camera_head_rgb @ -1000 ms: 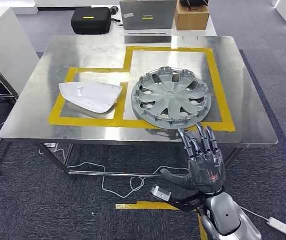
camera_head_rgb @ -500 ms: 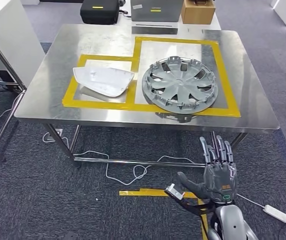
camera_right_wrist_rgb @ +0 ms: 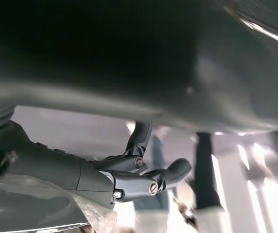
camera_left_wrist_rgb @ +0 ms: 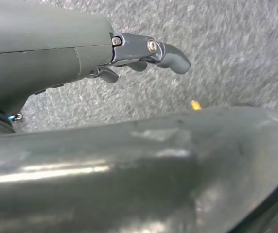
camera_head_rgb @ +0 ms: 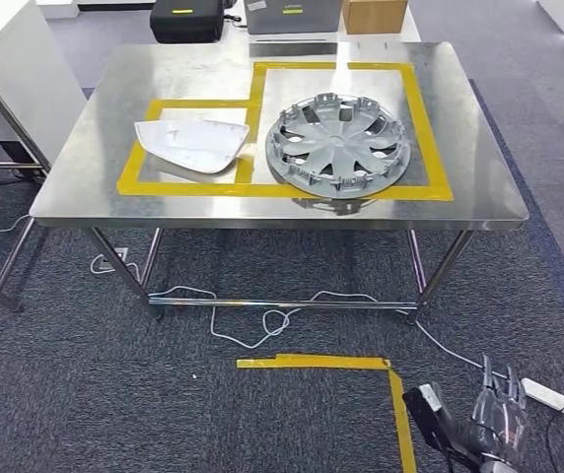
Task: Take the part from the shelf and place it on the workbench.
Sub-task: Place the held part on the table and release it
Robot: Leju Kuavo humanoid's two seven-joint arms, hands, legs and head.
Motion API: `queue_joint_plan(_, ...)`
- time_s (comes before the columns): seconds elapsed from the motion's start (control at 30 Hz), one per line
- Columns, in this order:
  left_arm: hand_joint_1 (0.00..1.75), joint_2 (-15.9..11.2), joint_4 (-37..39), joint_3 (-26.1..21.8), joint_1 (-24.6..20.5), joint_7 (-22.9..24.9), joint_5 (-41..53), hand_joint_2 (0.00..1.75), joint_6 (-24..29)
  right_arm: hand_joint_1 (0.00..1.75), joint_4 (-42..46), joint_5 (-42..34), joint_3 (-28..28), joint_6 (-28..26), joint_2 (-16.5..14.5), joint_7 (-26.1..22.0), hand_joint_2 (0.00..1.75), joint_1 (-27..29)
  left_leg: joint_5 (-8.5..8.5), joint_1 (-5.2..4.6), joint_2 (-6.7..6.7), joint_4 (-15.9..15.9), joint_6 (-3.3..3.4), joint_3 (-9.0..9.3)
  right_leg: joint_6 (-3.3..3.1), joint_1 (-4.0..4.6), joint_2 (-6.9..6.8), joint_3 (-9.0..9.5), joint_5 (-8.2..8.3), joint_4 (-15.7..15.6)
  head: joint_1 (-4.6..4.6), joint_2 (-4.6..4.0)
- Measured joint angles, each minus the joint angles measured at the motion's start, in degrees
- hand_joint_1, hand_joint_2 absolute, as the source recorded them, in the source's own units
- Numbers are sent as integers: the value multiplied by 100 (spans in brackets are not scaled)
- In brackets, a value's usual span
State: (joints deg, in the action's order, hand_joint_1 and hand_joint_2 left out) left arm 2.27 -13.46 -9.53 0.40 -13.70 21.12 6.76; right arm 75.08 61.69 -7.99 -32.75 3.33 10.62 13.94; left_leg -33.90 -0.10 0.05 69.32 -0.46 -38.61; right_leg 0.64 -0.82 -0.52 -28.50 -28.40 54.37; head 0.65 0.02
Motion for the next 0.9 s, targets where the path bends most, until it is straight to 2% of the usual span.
queue_joint_plan(0.03,0,6,0,-10,1,-3,2,0,6,0,-157,-126,127,51,-69,-73,0,9,-103,5,0,306,-8,-33,-1,4,-4,-90,43,35,2,1)
queue_joint_plan(0.07,0,10,0,-22,1,-5,4,0,12,0,-320,-255,253,105,-139,-148,0,11,-58,7,0,429,-7,16,1,8,-6,-181,81,74,1,1)
queue_joint_plan(0.1,0,12,0,-33,1,-8,4,0,17,0,-485,-378,376,160,-210,-222,0,6,82,7,0,359,2,149,4,11,-6,-270,117,116,2,2)
queue_joint_plan(0.13,0,12,0,-42,-2,-13,5,0,18,0,-662,-490,503,213,-282,-291,0,-7,248,6,-3,77,23,386,10,13,-3,-355,150,161,2,2)
queue_joint_plan(0.17,0,11,0,-50,-7,-18,7,0,19,0,-837,-584,623,258,-351,-349,0,-23,332,2,-8,-328,50,672,21,18,1,-429,181,202,2,2)
queue_joint_plan(0.2,0,11,0,-54,-15,-23,9,0,19,0,-1005,-657,728,297,-411,-391,0,-48,344,-5,-13,-759,78,950,38,27,7,-486,214,238,0,1)
queue_joint_plan(0.23,0,13,0,-56,-23,-28,12,0,19,0,-1181,-725,827,337,-463,-424,0,-81,318,-14,-18,-1087,105,1148,61,33,12,-522,254,258,-4,1)
queue_joint_plan(0.27,0,14,0,-57,-31,-32,15,0,19,0,-1351,-786,914,374,-505,-449,0,-117,271,-25,-21,-1267,124,1238,89,35,14,-545,297,263,-2,1)
queue_joint_plan(0.33,0,22,2,-59,-39,-38,22,0,19,0,-1709,-917,1078,444,-567,-493,0,-202,331,-28,-13,-1329,187,1205,160,27,25,-574,372,262,1,0)
queue_joint_plan(0.37,0,26,4,-59,-46,-39,29,0,19,0,-1904,-981,1155,469,-597,-517,0,-245,384,-21,1,-1343,232,1157,197,23,32,-605,315,303,3,0)
queue_joint_plan(0.4,0,30,6,-60,-51,-39,36,0,19,0,-2102,-1044,1231,486,-622,-540,0,-289,450,-12,15,-1356,284,1094,230,21,40,-660,149,419,-9,0)
queue_joint_plan(0.43,0,34,8,-61,-55,-39,44,0,22,0,-2306,-1103,1308,494,-642,-562,0,-337,522,-4,29,-1368,322,1016,256,17,45,-736,-120,645,-18,0)
queue_joint_plan(0.5,0,39,9,-67,-60,-39,62,0,26,0,-2680,-1197,1456,499,-673,-595,0,-430,663,-19,38,-1361,356,842,293,14,47,-903,-703,1340,-42,1)
queue_joint_plan(0.53,0,45,9,-71,-59,-39,68,0,29,0,-2856,-1242,1526,497,-682,-613,0,-480,737,-27,42,-1356,356,748,304,14,47,-942,-841,1676,-42,1)
queue_joint_plan(0.57,0,53,9,-75,-59,-39,73,0,29,0,-3028,-1282,1593,492,-691,-635,0,-529,810,-32,49,-1351,351,654,307,15,46,-922,-826,1886,-42,1)
queue_joint_plan(0.6,0,62,9,-81,-60,-39,75,0,35,0,-3203,-1323,1660,485,-699,-662,0,-579,883,-36,55,-1344,344,557,305,15,46,-809,-676,1911,-43,1)
queue_joint_plan(0.63,0,72,9,-88,-61,-39,73,0,56,0,-3382,-1365,1727,476,-707,-690,0,-628,952,-38,61,-1337,333,467,294,15,46,-591,-470,1721,-42,1)
queue_joint_plan(0.67,0,88,9,-97,-64,-37,67,0,93,0,-3544,-1398,1791,465,-714,-711,0,-678,1018,-40,63,-1327,318,398,275,16,47,-280,-320,1351,-42,1)
queue_joint_plan(0.7,0,114,9,-110,-66,-25,53,0,152,0,-3693,-1431,1855,456,-719,-725,0,-729,1077,-50,63,-1312,299,344,253,21,47,107,-269,834,-44,1)
queue_joint_plan(0.73,0,148,9,-125,-68,-10,36,0,218,0,-3841,-1467,1918,446,-724,-733,0,-784,1138,-61,65,-1299,276,309,227,26,49,437,-319,339,-42,1)
queue_joint_plan(0.77,0,185,9,-139,-73,7,23,0,276,0,-3987,-1503,1982,438,-728,-741,0,-837,1202,-67,68,-1297,252,292,205,36,52,659,-395,-14,-38,2)
queue_joint_plan(0.8,0,219,9,-152,-75,25,13,0,320,0,-4132,-1541,2045,433,-734,-750,0,-877,1266,-69,70,-1302,224,277,180,50,52,765,-440,-215,-37,2)
queue_joint_plan(0.83,0,245,9,-166,-74,38,10,0,343,0,-4281,-1578,2107,427,-743,-759,0,-904,1322,-62,67,-1311,194,261,146,51,46,742,-428,-252,-33,2)
queue_joint_plan(0.87,0,261,9,-177,-70,48,10,0,353,0,-4414,-1606,2164,424,-756,-766,0,-920,1291,-49,56,-1297,158,240,107,52,30,686,-373,-230,-31,2)
queue_joint_plan(0.9,0,273,9,-187,-58,58,9,0,357,0,-4529,-1627,2216,420,-767,-770,0,-928,1143,-38,44,-1209,120,202,54,46,13,623,-315,-220,-29,1)
